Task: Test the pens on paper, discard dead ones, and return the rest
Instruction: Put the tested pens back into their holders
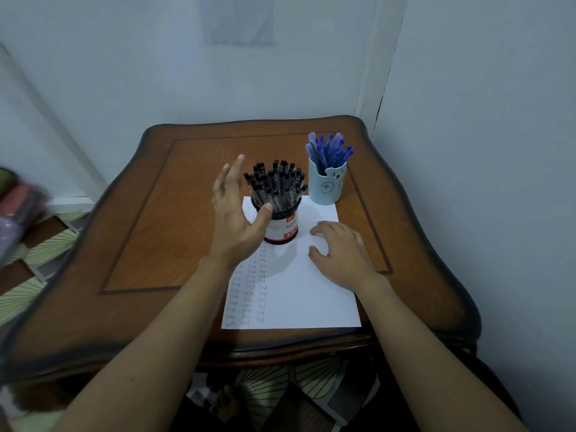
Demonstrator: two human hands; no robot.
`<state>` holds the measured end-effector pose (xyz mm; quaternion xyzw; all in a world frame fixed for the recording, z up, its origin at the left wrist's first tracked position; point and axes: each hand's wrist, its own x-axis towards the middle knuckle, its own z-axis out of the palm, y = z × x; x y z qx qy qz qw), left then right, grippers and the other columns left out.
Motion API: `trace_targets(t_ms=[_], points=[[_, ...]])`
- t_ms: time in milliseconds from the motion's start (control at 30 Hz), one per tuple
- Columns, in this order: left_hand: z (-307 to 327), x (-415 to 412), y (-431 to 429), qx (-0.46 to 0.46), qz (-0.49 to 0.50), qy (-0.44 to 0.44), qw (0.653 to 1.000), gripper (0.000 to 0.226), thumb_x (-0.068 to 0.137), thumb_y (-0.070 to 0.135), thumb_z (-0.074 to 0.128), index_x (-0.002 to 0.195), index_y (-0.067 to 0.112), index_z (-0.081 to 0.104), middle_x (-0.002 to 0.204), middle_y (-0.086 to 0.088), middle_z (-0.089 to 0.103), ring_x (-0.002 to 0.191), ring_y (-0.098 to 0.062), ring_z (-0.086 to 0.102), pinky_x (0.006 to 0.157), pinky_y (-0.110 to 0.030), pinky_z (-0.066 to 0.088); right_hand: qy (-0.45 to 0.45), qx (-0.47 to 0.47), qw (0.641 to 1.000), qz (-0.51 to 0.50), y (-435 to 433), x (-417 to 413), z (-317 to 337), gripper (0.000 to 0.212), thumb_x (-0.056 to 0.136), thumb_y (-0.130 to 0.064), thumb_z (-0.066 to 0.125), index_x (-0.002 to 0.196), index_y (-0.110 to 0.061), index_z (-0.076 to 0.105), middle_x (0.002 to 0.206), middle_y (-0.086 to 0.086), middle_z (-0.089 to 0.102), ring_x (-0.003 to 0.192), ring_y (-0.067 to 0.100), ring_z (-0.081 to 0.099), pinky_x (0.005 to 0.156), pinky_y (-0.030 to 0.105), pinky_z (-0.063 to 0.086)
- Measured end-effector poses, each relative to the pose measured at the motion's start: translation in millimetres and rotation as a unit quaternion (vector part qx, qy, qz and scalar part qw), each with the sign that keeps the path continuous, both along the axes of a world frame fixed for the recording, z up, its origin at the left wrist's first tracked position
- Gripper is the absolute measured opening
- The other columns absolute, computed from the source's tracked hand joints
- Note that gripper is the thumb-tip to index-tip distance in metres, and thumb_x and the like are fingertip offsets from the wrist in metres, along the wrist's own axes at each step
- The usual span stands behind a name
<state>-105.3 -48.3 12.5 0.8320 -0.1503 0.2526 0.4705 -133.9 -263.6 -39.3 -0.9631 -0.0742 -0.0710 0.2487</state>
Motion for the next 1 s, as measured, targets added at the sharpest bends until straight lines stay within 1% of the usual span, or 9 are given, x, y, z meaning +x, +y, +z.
trace_targets(t_ms=[133,267,333,467,533,633,767,933,1000], points=[[-20,0,4,-0.056,0.079,0.015,0.995,0.063,0.083,0.047,0.064,0.138,0.023,0.047,0.138,0.008,0.05,0.134,-0.015,0.041,0.109,-0.053,0.039,0.016,-0.006,1.0,0.0,-1,2,2,0.044,0.097,-0.038,0.051,0.14,-0.028,0.049,0.148,-0.009,0.045,0.141,0.011,0.03,0.116,0.035,0.016],[-29,1,6,-0.054,-0.003,0.126,0.991,0.081,0.075,0.056,0.079,0.141,0.032,0.039,0.14,0.012,0.045,0.131,-0.007,0.044,0.108,-0.036,0.043,0.037,-0.042,0.998,-0.003,0,6,1,0.05,0.101,-0.04,0.044,0.15,-0.03,0.038,0.158,-0.005,0.033,0.149,0.014,0.018,0.12,0.037,0.01],[-29,3,5,-0.044,-0.033,0.155,0.986,0.09,0.068,0.05,0.089,0.14,0.036,0.036,0.136,0.017,0.048,0.127,-0.002,0.048,0.105,-0.024,0.041,0.043,-0.059,0.997,-0.008,2,8,0,0.051,0.102,-0.041,0.041,0.151,-0.031,0.037,0.16,-0.004,0.029,0.15,0.014,0.016,0.12,0.039,0.008],[-29,8,1,-0.045,-0.041,0.171,0.983,0.101,0.063,0.028,0.095,0.144,0.026,0.035,0.126,0.024,0.05,0.115,0.009,0.052,0.095,-0.009,0.039,0.037,-0.079,0.996,-0.027,2,11,0,0.051,0.102,-0.043,0.039,0.151,-0.031,0.037,0.162,-0.003,0.029,0.151,0.017,0.014,0.121,0.045,0.006],[-29,10,0,-0.044,-0.043,0.178,0.982,0.104,0.062,0.02,0.095,0.146,0.024,0.034,0.128,0.019,0.051,0.116,0.004,0.054,0.095,-0.009,0.041,0.047,-0.088,0.995,-0.027,2,12,0,0.052,0.103,-0.043,0.037,0.153,-0.031,0.033,0.164,-0.003,0.024,0.152,0.018,0.011,0.122,0.046,0.004],[-28,14,-3,-0.039,-0.041,0.177,0.983,0.105,0.062,0.018,0.096,0.146,0.023,0.033,0.13,0.017,0.052,0.12,-0.001,0.054,0.1,-0.018,0.045,0.054,-0.098,0.993,-0.03,3,14,-1,0.054,0.102,-0.043,0.035,0.155,-0.03,0.03,0.164,-0.002,0.022,0.152,0.018,0.01,0.122,0.047,0.003],[-28,17,-7,-0.048,-0.027,0.161,0.985,0.098,0.062,0.018,0.094,0.14,0.022,0.036,0.119,0.027,0.052,0.108,0.019,0.053,0.083,-0.005,0.047,0.043,-0.094,0.994,-0.039,4,14,-1,0.053,0.1,-0.044,0.038,0.152,-0.03,0.035,0.162,-0.003,0.027,0.15,0.017,0.015,0.121,0.046,0.008],[-26,30,-7,-0.078,0.015,0.143,0.986,0.096,0.061,0.026,0.094,0.138,0.021,0.036,0.123,0.012,0.056,0.113,-0.005,0.059,0.091,-0.015,0.049,0.043,-0.086,0.994,-0.044,3,19,7,0.051,0.098,-0.044,0.043,0.147,-0.03,0.041,0.155,-0.006,0.037,0.144,0.016,0.026,0.116,0.044,0.016],[-24,37,-6,-0.093,0.036,0.139,0.985,0.093,0.064,0.025,0.093,0.138,0.017,0.037,0.122,0.011,0.055,0.107,0.001,0.059,0.086,-0.007,0.046,0.025,-0.042,0.997,-0.064,4,23,9,0.052,0.097,-0.041,0.05,0.146,-0.027,0.042,0.152,-0.004,0.041,0.141,0.018,0.032,0.114,0.045,0.021]])
